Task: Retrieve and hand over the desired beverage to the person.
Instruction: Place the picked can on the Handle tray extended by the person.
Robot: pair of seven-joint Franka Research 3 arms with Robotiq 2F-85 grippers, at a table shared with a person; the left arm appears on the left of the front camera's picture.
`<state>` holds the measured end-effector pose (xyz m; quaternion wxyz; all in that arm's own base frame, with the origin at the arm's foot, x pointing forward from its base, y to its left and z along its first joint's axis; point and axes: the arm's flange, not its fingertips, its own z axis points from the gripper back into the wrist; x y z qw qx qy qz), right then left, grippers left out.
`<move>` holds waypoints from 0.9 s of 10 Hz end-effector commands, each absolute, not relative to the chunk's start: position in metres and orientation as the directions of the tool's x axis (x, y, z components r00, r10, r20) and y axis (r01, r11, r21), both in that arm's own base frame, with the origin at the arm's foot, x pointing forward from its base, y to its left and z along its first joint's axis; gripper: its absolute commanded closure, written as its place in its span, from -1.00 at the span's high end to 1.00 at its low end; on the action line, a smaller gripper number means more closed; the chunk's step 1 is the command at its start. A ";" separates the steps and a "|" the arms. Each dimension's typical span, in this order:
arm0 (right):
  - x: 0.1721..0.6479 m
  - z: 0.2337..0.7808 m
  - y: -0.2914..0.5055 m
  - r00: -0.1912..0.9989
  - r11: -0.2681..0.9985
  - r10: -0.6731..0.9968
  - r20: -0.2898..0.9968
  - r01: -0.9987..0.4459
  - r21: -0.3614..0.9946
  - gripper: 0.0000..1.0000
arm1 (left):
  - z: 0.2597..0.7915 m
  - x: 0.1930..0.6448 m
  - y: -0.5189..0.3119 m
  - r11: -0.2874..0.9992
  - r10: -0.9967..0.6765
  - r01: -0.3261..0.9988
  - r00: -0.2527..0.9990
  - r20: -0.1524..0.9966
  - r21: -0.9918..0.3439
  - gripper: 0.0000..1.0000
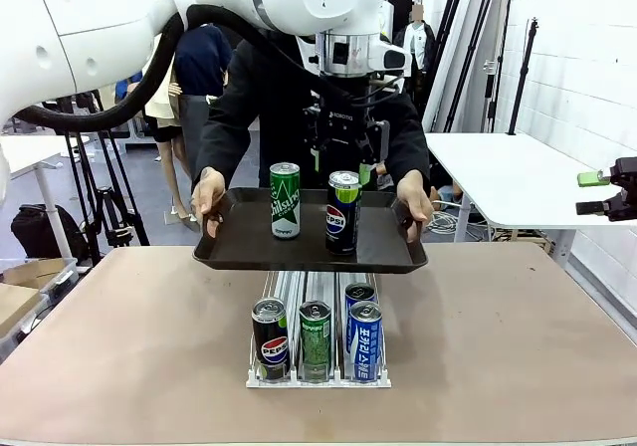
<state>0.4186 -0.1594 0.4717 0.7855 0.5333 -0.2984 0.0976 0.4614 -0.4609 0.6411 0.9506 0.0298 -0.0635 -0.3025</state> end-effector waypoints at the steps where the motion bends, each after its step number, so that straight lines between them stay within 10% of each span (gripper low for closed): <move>1: 0.418 0.472 -0.158 0.800 0.401 -0.170 0.576 -0.477 0.782 1.00 | 0.655 0.465 -0.460 0.828 -0.560 0.555 0.820 0.119 0.073 1.00; 9: 0.418 0.472 -0.158 0.800 0.401 -0.170 0.576 -0.477 0.782 1.00 | 0.698 0.442 -0.446 0.833 -0.553 0.546 0.808 0.202 0.094 1.00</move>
